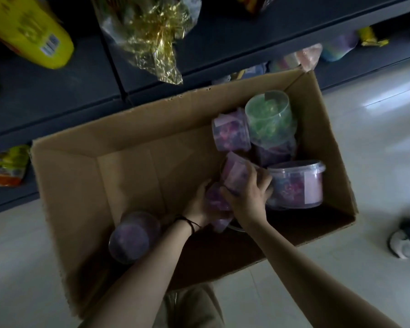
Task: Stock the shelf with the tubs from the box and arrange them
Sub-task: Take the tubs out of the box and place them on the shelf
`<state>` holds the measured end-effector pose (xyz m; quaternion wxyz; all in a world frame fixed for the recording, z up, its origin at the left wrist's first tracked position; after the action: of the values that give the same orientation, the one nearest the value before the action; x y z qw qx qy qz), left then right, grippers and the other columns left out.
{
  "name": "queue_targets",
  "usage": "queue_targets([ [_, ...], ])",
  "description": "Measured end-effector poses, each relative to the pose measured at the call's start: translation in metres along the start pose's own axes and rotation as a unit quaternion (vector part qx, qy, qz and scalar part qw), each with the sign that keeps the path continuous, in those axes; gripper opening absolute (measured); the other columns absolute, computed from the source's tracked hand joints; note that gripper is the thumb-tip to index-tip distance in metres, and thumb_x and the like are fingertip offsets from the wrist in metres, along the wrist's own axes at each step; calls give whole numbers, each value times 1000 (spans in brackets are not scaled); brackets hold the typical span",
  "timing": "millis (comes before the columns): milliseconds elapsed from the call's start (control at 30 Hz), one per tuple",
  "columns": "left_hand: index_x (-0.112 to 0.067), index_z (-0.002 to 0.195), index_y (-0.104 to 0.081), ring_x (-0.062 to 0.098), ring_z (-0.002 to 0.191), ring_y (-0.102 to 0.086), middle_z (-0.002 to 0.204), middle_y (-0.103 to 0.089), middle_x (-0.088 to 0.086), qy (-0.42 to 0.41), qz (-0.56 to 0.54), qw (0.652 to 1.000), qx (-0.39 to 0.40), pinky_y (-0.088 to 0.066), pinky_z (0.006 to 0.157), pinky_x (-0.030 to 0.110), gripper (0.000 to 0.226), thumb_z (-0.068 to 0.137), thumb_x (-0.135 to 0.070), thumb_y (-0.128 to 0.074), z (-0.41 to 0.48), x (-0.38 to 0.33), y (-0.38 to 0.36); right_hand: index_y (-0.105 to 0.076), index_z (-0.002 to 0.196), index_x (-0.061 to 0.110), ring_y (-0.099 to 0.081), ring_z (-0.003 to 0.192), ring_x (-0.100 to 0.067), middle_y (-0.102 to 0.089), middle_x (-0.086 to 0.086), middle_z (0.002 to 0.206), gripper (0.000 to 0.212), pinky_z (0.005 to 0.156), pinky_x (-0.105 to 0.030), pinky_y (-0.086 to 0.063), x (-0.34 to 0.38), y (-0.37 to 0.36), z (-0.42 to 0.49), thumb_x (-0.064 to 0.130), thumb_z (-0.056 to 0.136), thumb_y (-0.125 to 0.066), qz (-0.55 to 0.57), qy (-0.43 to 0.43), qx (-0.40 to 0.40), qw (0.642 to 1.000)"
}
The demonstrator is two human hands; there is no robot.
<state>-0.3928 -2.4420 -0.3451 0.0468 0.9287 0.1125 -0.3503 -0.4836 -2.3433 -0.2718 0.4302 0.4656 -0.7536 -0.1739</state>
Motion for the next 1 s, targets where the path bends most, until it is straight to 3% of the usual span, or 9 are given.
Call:
queue_targets([
  [133, -25, 88, -72, -2, 72, -62, 79, -68, -16, -48, -24, 998, -38, -46, 63, 12, 30, 60, -17, -74, -9, -12, 23, -24, 147, 29, -15, 133, -38, -10, -8, 151, 78, 105, -55, -33, 3, -3, -2, 32, 84, -68, 12, 3, -45, 999],
  [233, -26, 138, -42, 6, 98, -56, 110, -59, -8, 35, -11, 985, -169, -40, 78, 10, 74, 74, -19, -80, -32, -1, 72, -30, 143, 27, -18, 130, -38, -15, -9, 147, 72, 103, -56, -35, 6, -4, -2, 32, 82, -69, 27, 1, -74, 997],
  [300, -30, 145, -27, 18, 115, -53, 130, -53, 2, 56, 0, 970, -238, -41, 93, 24, 83, 77, -35, -74, -43, 8, 100, -34, 139, 26, -20, 127, -38, -19, -9, 144, 67, 101, -58, -36, 7, -6, -1, 31, 82, -69, 31, -7, -91, 995],
  [400, -26, 147, -25, 25, 134, -38, 148, -36, 7, 78, 77, 976, -187, -36, 106, 39, 85, 78, -52, -66, -41, 9, 104, -38, 136, 15, -26, 126, -36, -25, -13, 139, 67, 103, -54, -37, 10, -11, -7, 25, 80, -73, 63, 1, -125, 990],
  [467, -21, 149, -18, 28, 139, -27, 152, -25, 10, 70, 143, 978, -138, -30, 111, 43, 113, 62, -62, -76, -34, 11, 102, -34, 139, 11, -29, 129, -34, -24, -15, 140, 75, 108, -44, -35, 8, -19, -12, 17, 77, -76, 138, -27, -132, 981],
  [600, -21, 151, -2, 27, 143, -12, 158, 3, 1, 25, 409, 903, -128, -22, 111, 49, 141, 43, -62, -83, -23, 6, 110, -13, 151, 14, -21, 142, -28, -16, -14, 154, 101, 113, -37, -24, -5, -37, -9, 30, 76, -79, 233, -150, -107, 955],
  [767, -24, 151, -6, 26, 137, -33, 153, -28, 6, -61, 373, 922, -88, -30, 111, 47, 118, 63, -42, -83, 1, -9, 111, -22, 147, 17, -40, 133, -26, -39, -10, 145, 106, 111, -40, -32, -7, -50, 26, 46, 66, -82, 249, -151, -54, 955],
  [867, -20, 140, -35, 26, 121, -51, 133, -51, 8, -38, 316, 946, -51, -43, 101, 42, 85, 69, -33, -81, 4, -12, 111, -31, 140, 12, -52, 118, -22, -49, -3, 125, 96, 95, -34, -43, -7, -47, 42, 40, 66, -85, 245, -164, -47, 954],
  [1000, -6, 131, -44, 29, 115, -54, 125, -56, 13, -4, 218, 965, -149, -43, 94, 35, 103, 48, -47, -88, -17, -13, 139, -33, 135, 12, -58, 110, -26, -55, -5, 118, 107, 96, -43, -49, -5, -44, 40, 54, 52, -86, 200, -168, -37, 964],
])
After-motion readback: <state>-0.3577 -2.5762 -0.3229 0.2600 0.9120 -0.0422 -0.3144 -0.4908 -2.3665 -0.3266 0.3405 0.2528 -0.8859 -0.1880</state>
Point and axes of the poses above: each hand's wrist, its own z-axis towards the middle knuckle, its own y-axis out of the back of the hand, x = y × z, the point moved 6 cm from there along z, towards the middle knuckle
